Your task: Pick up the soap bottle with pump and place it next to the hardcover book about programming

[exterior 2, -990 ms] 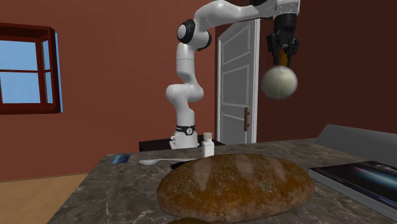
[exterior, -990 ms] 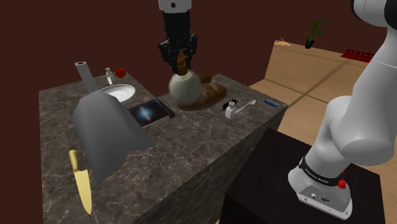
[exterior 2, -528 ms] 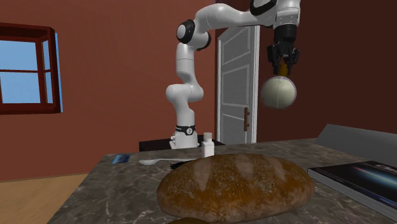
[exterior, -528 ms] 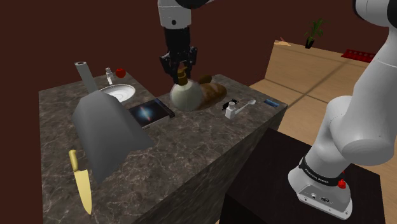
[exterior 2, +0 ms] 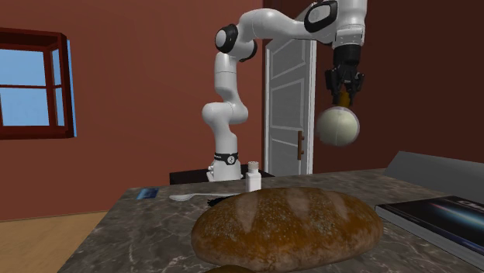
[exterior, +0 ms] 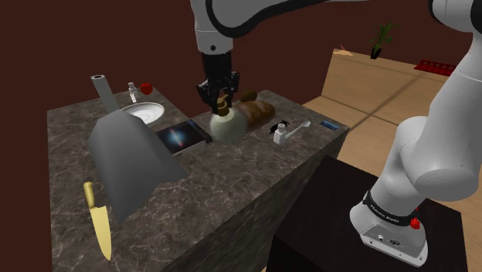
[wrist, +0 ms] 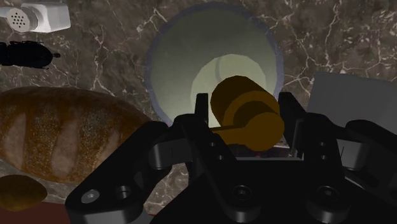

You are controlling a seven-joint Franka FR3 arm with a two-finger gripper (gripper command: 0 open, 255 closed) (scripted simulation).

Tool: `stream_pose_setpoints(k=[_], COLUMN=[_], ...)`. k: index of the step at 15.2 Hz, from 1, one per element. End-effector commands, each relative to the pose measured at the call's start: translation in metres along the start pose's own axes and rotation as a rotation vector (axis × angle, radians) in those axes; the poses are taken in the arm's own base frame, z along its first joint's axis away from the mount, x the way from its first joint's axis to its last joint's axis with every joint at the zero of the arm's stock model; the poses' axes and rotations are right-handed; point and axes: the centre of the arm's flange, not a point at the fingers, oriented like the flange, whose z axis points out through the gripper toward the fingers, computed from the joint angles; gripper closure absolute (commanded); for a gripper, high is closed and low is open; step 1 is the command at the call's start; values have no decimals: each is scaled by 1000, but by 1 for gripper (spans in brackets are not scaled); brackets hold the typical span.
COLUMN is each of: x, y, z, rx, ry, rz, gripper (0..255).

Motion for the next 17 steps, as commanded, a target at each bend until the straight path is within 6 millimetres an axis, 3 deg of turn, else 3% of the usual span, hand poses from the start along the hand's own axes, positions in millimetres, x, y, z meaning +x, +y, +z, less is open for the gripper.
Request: stream_pose_setpoints(k=[1,17], x=[0,1], y=[-1,-4], z=[10,94], rx=[0,0], ry=[1,1], rz=[0,0], gripper=[255,255])
